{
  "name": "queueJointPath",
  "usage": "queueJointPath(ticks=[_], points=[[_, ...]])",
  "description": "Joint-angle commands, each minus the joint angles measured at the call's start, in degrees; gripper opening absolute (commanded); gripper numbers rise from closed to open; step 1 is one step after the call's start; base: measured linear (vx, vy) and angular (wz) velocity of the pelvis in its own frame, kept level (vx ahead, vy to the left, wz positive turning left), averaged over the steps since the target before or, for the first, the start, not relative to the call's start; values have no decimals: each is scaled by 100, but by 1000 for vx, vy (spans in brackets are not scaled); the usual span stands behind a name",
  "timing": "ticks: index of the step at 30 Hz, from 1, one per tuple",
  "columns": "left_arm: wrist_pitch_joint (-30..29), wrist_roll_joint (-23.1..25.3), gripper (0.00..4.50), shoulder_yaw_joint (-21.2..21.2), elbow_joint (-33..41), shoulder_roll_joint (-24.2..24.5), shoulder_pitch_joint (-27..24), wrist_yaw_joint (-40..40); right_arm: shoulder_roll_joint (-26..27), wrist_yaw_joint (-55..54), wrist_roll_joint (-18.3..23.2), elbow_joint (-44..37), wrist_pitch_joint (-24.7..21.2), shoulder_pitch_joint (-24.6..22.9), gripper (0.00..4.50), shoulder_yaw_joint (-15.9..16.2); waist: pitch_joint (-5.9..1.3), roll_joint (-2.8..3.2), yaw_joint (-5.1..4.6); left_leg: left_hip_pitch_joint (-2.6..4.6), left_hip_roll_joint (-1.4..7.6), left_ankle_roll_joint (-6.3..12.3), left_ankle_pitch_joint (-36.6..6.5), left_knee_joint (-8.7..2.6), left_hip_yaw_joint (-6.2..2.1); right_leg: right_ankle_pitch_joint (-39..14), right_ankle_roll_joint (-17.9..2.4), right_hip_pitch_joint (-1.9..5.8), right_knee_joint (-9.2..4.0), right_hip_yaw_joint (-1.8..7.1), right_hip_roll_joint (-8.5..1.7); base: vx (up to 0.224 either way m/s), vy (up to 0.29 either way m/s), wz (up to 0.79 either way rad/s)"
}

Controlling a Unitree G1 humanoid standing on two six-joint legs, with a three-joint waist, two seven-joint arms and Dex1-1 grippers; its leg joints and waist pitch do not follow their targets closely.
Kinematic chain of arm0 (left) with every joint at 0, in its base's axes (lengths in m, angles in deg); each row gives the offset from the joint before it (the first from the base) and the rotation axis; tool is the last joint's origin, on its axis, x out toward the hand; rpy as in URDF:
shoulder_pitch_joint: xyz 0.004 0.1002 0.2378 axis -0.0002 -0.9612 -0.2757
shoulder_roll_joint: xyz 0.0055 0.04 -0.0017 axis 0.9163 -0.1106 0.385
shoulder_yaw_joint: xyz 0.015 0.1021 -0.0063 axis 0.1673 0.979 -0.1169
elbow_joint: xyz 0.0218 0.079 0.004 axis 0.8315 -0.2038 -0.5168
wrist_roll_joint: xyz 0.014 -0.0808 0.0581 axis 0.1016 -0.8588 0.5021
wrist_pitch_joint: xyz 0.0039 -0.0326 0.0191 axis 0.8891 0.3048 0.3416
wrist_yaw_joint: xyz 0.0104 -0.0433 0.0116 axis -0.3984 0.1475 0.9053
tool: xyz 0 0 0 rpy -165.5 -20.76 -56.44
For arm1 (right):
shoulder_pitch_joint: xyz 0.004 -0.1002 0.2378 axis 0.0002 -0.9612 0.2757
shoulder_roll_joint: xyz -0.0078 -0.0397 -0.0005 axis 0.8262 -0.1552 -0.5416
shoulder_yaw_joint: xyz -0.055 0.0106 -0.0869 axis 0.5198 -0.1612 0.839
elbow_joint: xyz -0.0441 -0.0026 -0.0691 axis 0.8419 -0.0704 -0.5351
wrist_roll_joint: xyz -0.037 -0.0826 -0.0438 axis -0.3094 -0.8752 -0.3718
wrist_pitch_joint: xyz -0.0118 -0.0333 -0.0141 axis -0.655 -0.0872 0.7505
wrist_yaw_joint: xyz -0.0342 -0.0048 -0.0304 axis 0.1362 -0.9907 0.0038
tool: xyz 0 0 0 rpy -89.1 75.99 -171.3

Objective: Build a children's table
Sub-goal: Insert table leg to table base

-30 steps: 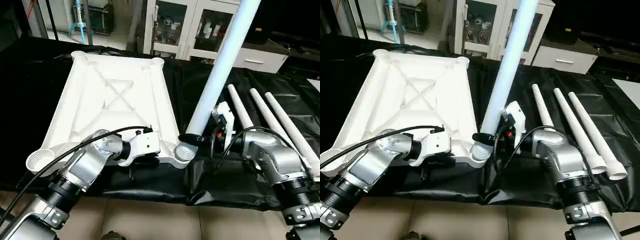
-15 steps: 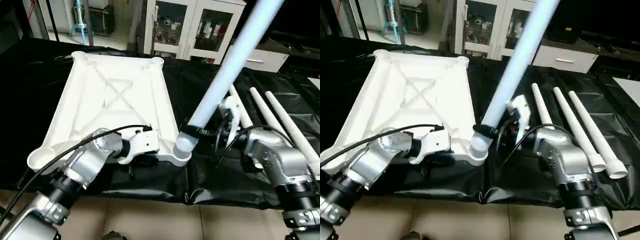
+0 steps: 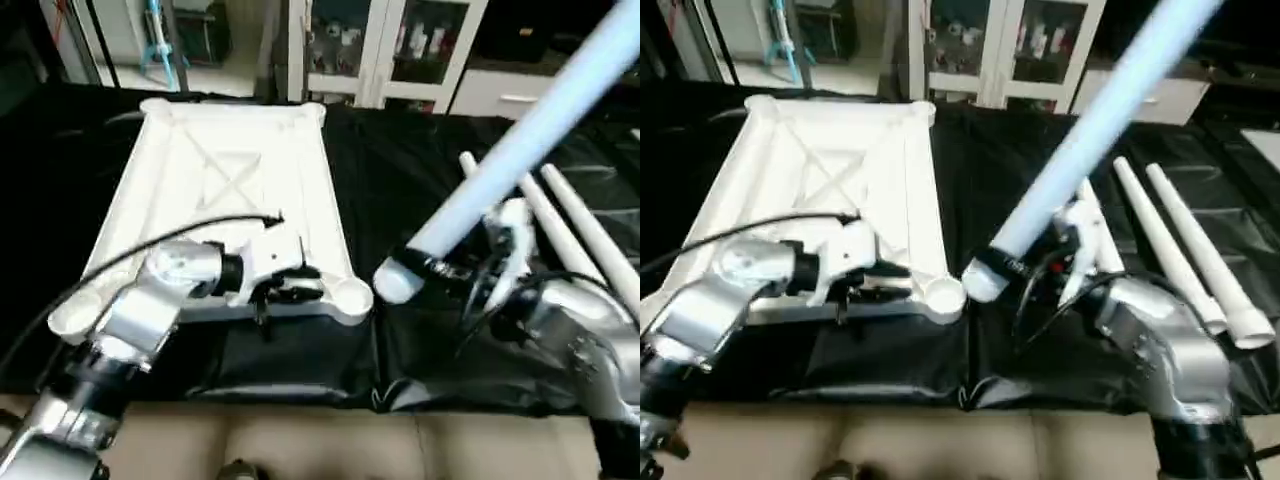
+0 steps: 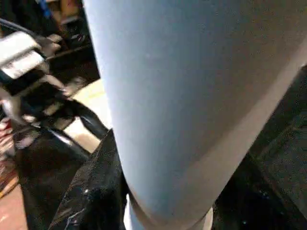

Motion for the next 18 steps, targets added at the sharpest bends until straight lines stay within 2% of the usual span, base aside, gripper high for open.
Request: queueJointPath(ticks=[1, 2, 3, 4, 5, 6, 8, 9, 10, 11, 12, 13, 14, 15, 16, 17, 18], points=[[-343, -264, 146, -569, 363, -342, -100, -694, 4, -429, -23, -472, -76, -102, 189, -233, -403, 138, 2, 168, 357, -58, -1002, -440, -209, -2, -1539, 191, -352, 234, -368, 0, 0, 0], [-357, -301, 146, -948, 332, -655, -141, -1309, 70, -694, -200, -590, -2, -142, 189, -261, -386, 98, -30, 155, 389, -109, -1073, -437, -192, -9, -1587, 197, -372, 244, -369, 0, 0, 0], [-357, -327, 146, -1202, 315, -859, -178, -1722, 121, -881, -329, -674, 49, -175, 189, -272, -382, 87, -30, 145, 372, -103, -1088, -429, -203, -101, -1574, 205, -396, 238, -372, 0, 0, 0], [-391, -336, 146, -1390, 290, -999, -219, -2022, 190, -1051, -459, -726, 109, -205, 189, -267, -385, 77, -22, 147, 347, -74, -1126, -421, -203, -399, -1494, 210, -439, 244, -390, 0, 0, 0], [-375, -286, 146, -1549, 335, -1115, -318, -2347, 288, -1317, -628, -778, 125, -228, 189, -261, -377, 84, -55, 136, 353, -78, -1126, -437, -216, -703, -1298, 200, -462, 254, -370, 0, 0, 0], [-392, -28, 146, -1717, 447, -1269, -538, -2884, 400, -1659, -957, -856, 207, -297, 189, -174, -373, 31, -92, 125, 354, -77, -1124, -445, -212, -753, -1242, 200, -475, 252, -356, 0, 0, 0], [-398, 254, 146, -1828, 610, -1434, -844, -3433, 606, -2065, -1271, -915, 435, -395, 189, -108, -367, 8, -147, 115, 353, -73, -1098, -454, -225, -910, -1067, 191, -495, 243, -332, 0, 0, 0], [-374, 392, 146, -1845, 678, -1531, -1021, -3700, 713, -2213, -1343, -907, 500, -446, 189, -60, -387, -26, -208, 138, 384, -132, -1069, -465, -249, -810, -1008, 171, -476, 214, -250, 0, 0, 0], [-436, 452, 146, -1878, 792, -1790, -1238, -4073, 891, -2429, -1256, -864, 448, -493, 189, -74, -370, -68, -254, -11, 364, 3, -1086, -561, -433, -578, -1065, 274, -374, 13, -201, 0, 0, 0], [-381, 530, 146, -1878, 850, -2012, -1399, -4393, 1014, -2561, -1204, -777, 435, -517, 189, -56, -402, 43, -298, 36, 448, 117, -1160, -602, -540, -425, -1141, 277, -345, -66, -153, 0, 0, 0], [-381, 530, 146, -1878, 850, -2012, -1399, -4393, 1014, -2561, -1204, -777, 435, -517, 189, -56, -416, 118, -353, 107, 595, 269, -1279, -640, -700, -278, -1239, 235, -295, -131, -96, 3, -61, 30], [-424, 646, 146, -1868, 914, -2240, -1486, -4690, 1061, -2641, -1218, -629, 463, -492, 189, -49, -433, 184, -459, 83, 760, 875, -1221, -731, -1145, -211, -1399, 226, -63, -273, -12, -6, -97, 52], [-431, 702, 146, -1864, 945, -2346, -1527, -4833, 1075, -2658, -1231, -556, 487, -473, 189, -46, -434, 237, -557, 225, 785, 1508, -1221, -765, -1443, -648, -1626, 62, 147, -380, 111, -6, -97, 52], [-459, 756, 146, -1866, 996, -2472, -1579, -5009, 1074, -2666, -1266, -465, 535, -443, 189, -35, -391, 217, -566, 201, 747, 1876, -1246, -784, -1595, -1002, -1702, 14, 286, -345, 120, -9, -134, 66], [-495, 764, 146, -1869, 1048, -2579, -1629, -5194, 1077, -2656, -1317, -371, 590, -403, 189, 0, -359, 151, -558, 136, 665, 1873, -1375, -842, -1659, -1060, -1775, 21, 318, -294, 132, -13, -183, 63], [-559, 731, 146, -1883, 1105, -2640, -1656, -5283, 1061, -2608, -1352, -303, 628, -359, 189, 47, -344, 25, -539, -6, 435, 1711, -1701, -935, -1745, -1163, -1964, 128, 265, -200, 77, -13, -183, 63], [-556, 748, 146, -1854, 1124, -2620, -1675, -5282, 1075, -2596, -1361, -285, 633, -345, 189, 57, -336, 3, -506, -51, 271, 1579, -1835, -899, -1761, -1237, -2166, 181, 133, -154, 22, -38, -222, 57]])
